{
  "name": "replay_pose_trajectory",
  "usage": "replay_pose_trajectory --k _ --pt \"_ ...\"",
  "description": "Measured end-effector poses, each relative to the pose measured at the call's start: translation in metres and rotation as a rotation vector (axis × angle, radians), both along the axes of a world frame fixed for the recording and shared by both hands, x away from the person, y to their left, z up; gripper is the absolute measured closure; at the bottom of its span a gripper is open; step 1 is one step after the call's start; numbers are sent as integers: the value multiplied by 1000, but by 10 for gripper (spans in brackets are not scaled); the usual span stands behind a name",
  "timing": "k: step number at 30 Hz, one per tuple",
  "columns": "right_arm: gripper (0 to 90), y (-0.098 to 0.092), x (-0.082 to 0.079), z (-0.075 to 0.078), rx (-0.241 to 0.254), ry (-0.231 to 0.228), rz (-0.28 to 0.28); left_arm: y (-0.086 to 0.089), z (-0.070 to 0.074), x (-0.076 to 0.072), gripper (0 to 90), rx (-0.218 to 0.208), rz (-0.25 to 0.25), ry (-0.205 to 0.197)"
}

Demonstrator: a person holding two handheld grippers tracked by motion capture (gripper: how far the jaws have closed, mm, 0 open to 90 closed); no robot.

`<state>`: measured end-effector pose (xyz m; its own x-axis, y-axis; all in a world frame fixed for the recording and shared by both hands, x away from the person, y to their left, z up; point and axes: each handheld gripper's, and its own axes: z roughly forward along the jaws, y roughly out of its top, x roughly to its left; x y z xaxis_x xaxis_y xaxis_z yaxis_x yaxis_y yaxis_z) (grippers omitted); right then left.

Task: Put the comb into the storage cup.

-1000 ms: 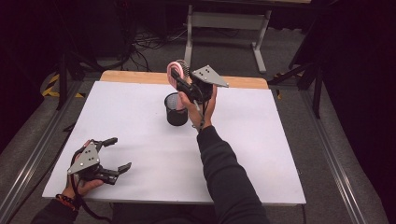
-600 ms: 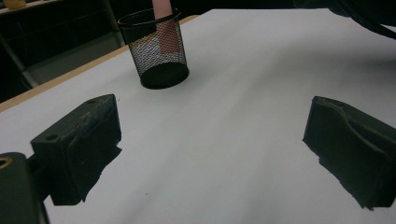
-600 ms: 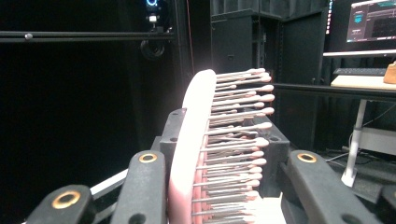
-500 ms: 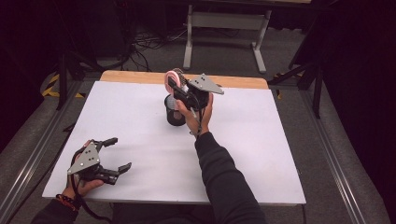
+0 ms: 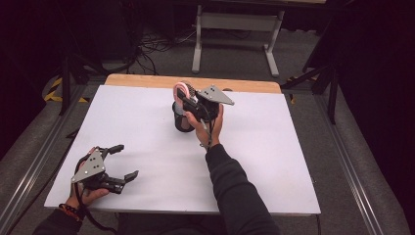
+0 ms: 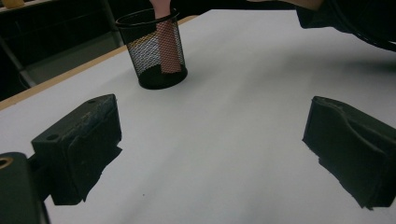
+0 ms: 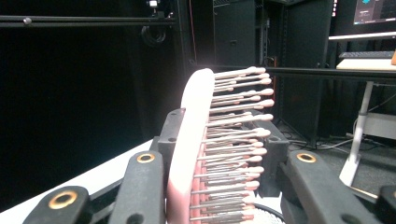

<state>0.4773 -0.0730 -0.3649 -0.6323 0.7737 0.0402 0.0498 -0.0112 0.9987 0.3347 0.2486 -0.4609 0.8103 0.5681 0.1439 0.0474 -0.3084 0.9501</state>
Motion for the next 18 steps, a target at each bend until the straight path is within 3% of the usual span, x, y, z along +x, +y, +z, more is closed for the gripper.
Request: replay_pose_trajectory --k 14,18 --pt "621 -5 -2 -7 11 5 5 0 0 0 49 -7 1 -1" --pt "621 -6 -1 -8 -5 0 -1 0 0 0 50 -2 -3 1"
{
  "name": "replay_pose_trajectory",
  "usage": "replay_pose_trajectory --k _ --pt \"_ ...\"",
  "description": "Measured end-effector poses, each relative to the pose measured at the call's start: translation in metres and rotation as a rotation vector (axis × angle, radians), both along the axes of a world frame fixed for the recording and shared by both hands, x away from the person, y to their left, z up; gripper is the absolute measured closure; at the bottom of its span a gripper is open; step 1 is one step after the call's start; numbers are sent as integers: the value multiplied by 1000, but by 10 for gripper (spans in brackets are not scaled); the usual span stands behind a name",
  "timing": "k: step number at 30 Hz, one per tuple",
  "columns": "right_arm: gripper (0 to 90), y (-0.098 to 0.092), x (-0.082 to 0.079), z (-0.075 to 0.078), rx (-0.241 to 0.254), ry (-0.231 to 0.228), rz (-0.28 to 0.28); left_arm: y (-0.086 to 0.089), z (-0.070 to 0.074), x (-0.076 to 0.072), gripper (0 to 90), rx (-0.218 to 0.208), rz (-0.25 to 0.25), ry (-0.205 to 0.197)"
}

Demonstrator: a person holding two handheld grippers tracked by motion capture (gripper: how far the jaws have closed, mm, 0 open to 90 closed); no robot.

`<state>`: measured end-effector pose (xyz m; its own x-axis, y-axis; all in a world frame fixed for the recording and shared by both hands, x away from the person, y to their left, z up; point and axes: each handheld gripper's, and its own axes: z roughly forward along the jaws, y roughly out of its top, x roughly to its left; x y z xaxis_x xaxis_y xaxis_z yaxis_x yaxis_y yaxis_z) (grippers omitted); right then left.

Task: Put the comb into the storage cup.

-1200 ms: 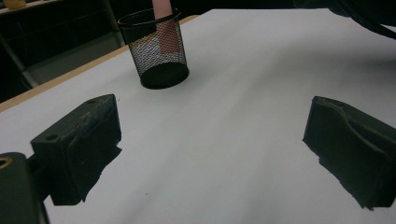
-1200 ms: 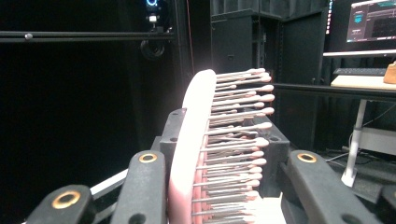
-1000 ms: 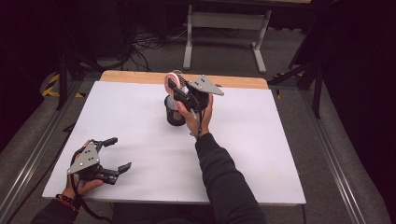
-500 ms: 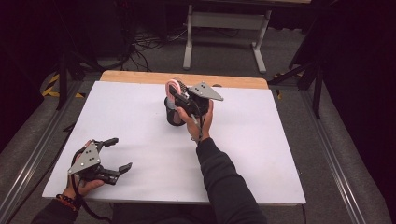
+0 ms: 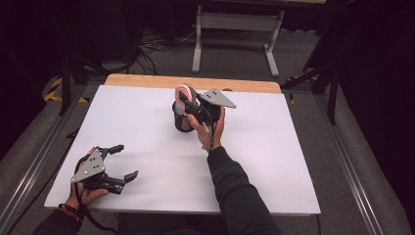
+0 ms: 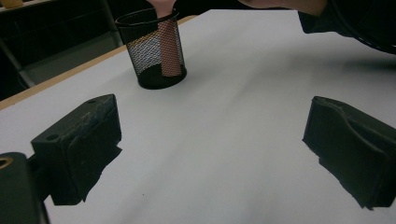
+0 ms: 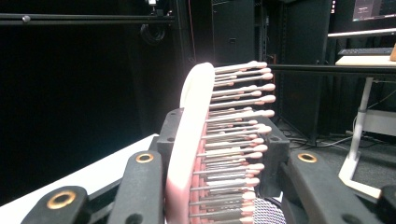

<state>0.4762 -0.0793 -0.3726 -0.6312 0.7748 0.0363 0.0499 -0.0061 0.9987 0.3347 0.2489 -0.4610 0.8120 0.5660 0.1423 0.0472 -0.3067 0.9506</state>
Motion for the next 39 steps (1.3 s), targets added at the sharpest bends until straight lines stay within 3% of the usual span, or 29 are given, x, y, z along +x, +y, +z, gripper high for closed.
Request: replay_pose_trajectory --k 6,13,39 --pt "600 -1 0 0 -18 0 -31 0 0 0 50 4 1 0" --pt "541 -6 1 -4 -30 30 -47 0 0 0 49 15 1 3" --pt "433 -22 -3 -6 -86 8 -113 -1 -2 2 52 14 4 18"
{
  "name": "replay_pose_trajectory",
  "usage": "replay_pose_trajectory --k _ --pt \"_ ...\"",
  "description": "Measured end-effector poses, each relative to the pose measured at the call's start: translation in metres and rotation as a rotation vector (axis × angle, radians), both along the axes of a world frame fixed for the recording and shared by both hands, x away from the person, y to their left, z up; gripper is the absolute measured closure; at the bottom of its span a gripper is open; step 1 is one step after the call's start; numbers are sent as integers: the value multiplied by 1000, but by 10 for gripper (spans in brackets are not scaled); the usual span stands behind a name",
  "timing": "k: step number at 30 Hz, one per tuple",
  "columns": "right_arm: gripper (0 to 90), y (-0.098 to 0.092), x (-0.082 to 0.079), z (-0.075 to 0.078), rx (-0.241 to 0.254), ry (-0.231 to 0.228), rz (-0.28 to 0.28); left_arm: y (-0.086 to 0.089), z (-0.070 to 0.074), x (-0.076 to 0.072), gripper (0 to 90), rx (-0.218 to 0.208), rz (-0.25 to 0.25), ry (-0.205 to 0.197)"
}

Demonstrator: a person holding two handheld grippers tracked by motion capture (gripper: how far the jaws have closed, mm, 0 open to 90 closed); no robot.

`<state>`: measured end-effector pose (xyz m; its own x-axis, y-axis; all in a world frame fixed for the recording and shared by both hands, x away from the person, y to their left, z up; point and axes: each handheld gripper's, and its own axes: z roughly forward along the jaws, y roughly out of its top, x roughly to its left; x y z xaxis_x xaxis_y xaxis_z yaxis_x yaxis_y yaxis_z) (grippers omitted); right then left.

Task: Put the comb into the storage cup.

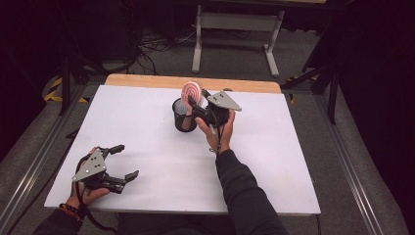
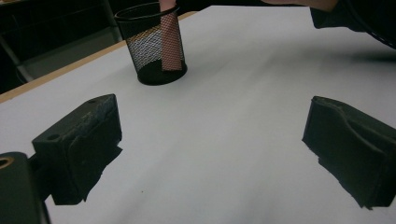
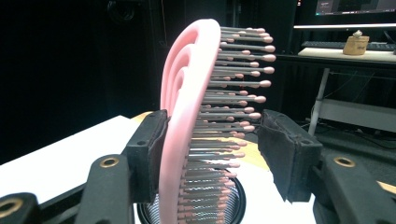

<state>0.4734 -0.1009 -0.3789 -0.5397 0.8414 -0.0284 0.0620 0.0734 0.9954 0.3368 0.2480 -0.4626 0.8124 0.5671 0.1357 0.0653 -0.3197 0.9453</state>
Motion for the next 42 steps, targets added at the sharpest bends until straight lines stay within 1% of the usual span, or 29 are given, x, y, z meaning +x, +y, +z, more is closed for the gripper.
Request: replay_pose_trajectory --k 5,7,8,16,19,21,22,24,27,29,33,37,42 --pt "431 -2 -1 2 4 -6 -1 0 0 0 52 1 1 0" --pt "431 -2 -1 2 2 -4 3 0 0 0 51 1 1 0" --pt "430 -2 -1 2 -10 -9 1 0 0 0 51 2 0 -2" --pt "411 -3 -3 4 -10 -10 5 0 0 0 51 0 1 0" --pt "396 -3 -4 5 -27 -20 3 0 0 0 51 1 0 -1" --pt "389 -2 -5 6 -28 -17 2 0 0 0 51 0 0 0" --pt "386 -2 -5 7 -45 -23 3 0 0 0 51 1 0 -1" --pt "382 -1 -6 7 -47 -21 3 0 0 0 51 1 -1 0" --pt "341 -2 -5 8 -54 -26 16 0 0 0 51 0 0 2" --pt "315 -3 -4 9 -48 -23 34 0 0 0 51 2 0 -1" --pt "287 -3 -5 11 -59 -24 36 0 0 0 51 2 0 0" --pt "259 -1 -6 14 -91 -40 36 1 1 0 53 -2 5 -4" --pt "232 -2 -8 17 -100 -48 35 1 1 -1 53 -2 6 -6"
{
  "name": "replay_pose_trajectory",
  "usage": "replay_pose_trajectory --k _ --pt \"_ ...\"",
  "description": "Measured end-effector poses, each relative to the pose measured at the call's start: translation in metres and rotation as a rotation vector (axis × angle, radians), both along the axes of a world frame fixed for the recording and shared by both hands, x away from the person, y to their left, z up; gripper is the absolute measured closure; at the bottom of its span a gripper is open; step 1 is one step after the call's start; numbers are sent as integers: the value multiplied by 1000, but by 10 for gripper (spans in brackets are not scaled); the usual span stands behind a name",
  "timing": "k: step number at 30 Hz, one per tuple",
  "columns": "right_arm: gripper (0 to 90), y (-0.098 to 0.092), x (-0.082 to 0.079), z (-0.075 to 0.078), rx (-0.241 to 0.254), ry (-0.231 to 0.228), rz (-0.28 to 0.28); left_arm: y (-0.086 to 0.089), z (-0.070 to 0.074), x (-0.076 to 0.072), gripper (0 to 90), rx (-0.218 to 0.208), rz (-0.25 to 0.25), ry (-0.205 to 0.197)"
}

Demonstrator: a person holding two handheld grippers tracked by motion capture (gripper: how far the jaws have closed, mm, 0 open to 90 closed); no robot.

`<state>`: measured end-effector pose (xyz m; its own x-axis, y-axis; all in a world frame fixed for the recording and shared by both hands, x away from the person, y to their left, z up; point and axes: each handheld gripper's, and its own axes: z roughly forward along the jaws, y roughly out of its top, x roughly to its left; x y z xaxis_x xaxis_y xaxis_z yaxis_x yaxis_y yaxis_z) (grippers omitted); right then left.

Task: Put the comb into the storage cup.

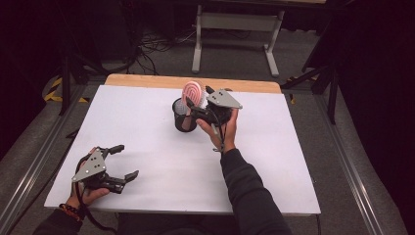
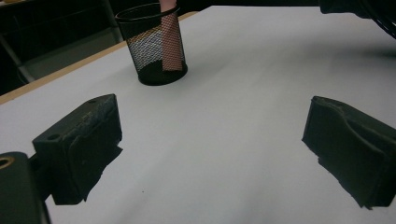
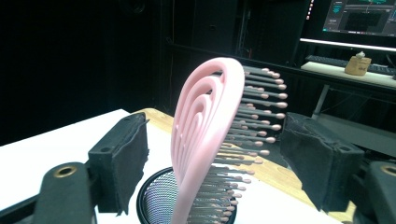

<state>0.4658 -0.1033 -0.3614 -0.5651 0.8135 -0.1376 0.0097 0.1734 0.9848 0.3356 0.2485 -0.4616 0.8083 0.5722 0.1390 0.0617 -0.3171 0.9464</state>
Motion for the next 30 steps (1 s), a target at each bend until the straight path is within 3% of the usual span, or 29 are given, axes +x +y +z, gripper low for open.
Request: replay_pose_trajectory --k 10,16,21,30 --pt "190 -5 -2 5 -20 -11 -1 0 0 0 56 -3 3 2" --pt "121 -9 -5 9 -23 -13 -28 0 0 0 50 -1 -1 6" --pt "88 -12 -7 11 -36 -13 -17 -1 0 1 46 3 -1 8" --pt "73 -18 -10 14 -55 -16 -15 0 -1 1 40 1 6 12"
